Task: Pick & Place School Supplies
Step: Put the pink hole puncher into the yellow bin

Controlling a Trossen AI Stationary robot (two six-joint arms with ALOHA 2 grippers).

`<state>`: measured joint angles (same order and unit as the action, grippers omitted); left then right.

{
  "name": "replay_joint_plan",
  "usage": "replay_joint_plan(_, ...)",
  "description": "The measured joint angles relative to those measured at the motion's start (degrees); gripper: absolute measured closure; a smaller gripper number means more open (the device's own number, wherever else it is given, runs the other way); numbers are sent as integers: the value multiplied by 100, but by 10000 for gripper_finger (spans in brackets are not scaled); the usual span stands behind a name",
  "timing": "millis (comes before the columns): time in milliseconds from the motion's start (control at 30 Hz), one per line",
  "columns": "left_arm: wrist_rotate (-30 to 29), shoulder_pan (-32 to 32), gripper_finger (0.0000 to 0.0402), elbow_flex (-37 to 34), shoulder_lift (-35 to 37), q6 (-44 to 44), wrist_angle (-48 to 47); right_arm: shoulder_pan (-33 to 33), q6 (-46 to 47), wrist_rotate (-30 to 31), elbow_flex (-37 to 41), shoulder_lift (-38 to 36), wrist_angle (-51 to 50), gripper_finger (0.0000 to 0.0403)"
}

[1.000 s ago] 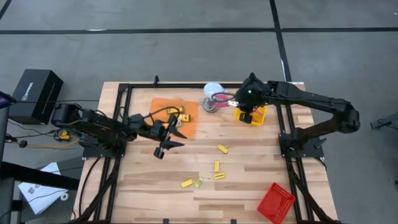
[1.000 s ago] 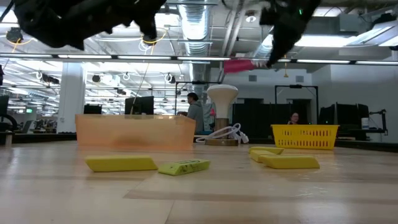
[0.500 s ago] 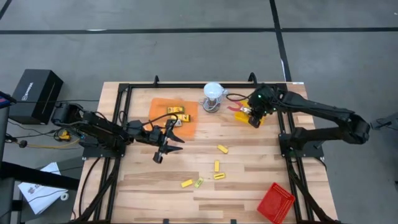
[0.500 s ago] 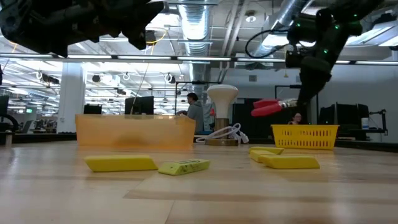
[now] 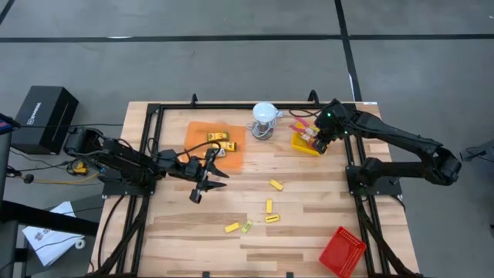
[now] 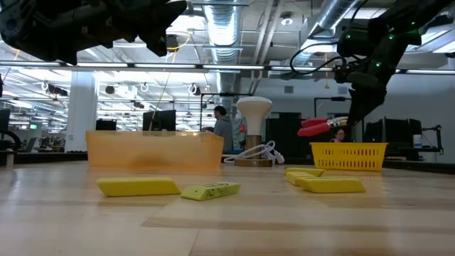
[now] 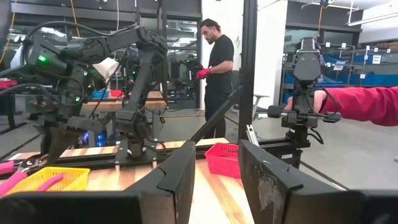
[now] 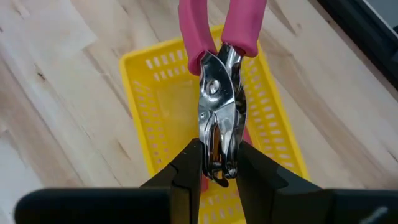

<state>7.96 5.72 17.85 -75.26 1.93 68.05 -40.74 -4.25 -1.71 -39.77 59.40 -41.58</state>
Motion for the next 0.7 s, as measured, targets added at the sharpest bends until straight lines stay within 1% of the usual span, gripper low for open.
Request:
replay_joint_plan(100, -1, 0, 286, 0, 0, 0, 8, -6, 8, -38, -15, 1, -22, 332)
replay_joint_plan(233, -1, 0, 286, 0, 0, -15, 17, 0, 69, -497, -149, 2, -128, 332)
replay_joint_plan(367, -1, 0, 286, 0, 0, -15, 20, 93, 154, -709, -227, -46, -308, 332)
replay_joint_plan(533, 1, 0, 286, 0, 0, -46, 17, 472, 393, -858, -264, -179, -337, 332)
replay_joint_plan(700, 1, 0, 286, 0, 0, -162, 15, 785, 627, -873, -588, -173, -790, 332)
